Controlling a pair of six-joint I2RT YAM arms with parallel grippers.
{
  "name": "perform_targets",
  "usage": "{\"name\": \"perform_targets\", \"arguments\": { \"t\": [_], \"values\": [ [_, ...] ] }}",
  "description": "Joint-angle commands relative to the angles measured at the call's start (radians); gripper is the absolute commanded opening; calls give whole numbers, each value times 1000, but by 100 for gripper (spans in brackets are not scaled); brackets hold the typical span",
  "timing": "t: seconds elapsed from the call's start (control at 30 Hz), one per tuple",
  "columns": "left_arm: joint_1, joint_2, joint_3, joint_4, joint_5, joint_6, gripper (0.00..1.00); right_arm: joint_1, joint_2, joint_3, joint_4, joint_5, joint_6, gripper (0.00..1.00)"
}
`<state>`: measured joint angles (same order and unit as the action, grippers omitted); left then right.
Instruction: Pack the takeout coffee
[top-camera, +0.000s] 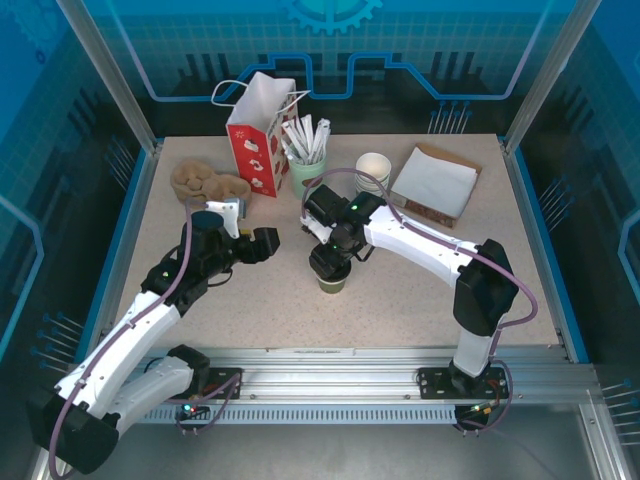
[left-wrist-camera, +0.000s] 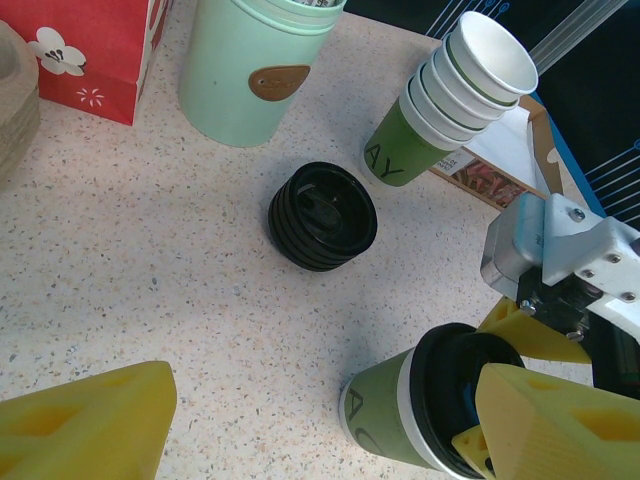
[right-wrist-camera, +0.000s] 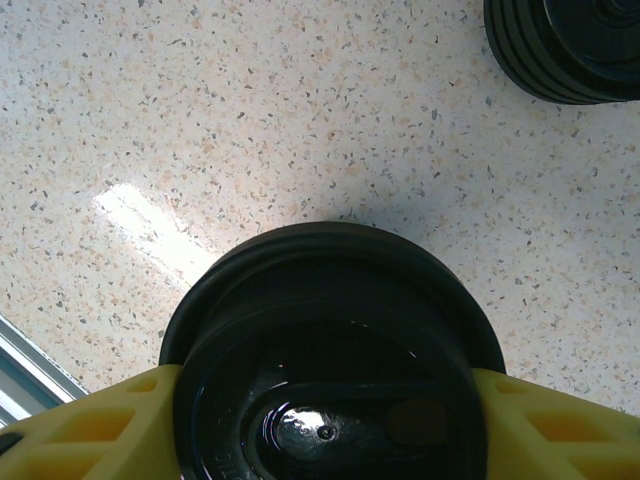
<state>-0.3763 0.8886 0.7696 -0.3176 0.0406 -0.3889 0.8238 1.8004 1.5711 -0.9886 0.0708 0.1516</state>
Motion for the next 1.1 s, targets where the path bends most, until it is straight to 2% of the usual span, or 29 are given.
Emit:
{"name": "perform_targets", "arguments": {
  "t": [0.0, 1.07],
  "values": [
    [4, -6, -12, -3, 0, 15, 80, -5, -14, 27, -38, -14, -11, 58],
    [5, -4, -27, -5, 10, 15, 80, -3, 27, 17, -23, -20, -9, 59]
  ]
}}
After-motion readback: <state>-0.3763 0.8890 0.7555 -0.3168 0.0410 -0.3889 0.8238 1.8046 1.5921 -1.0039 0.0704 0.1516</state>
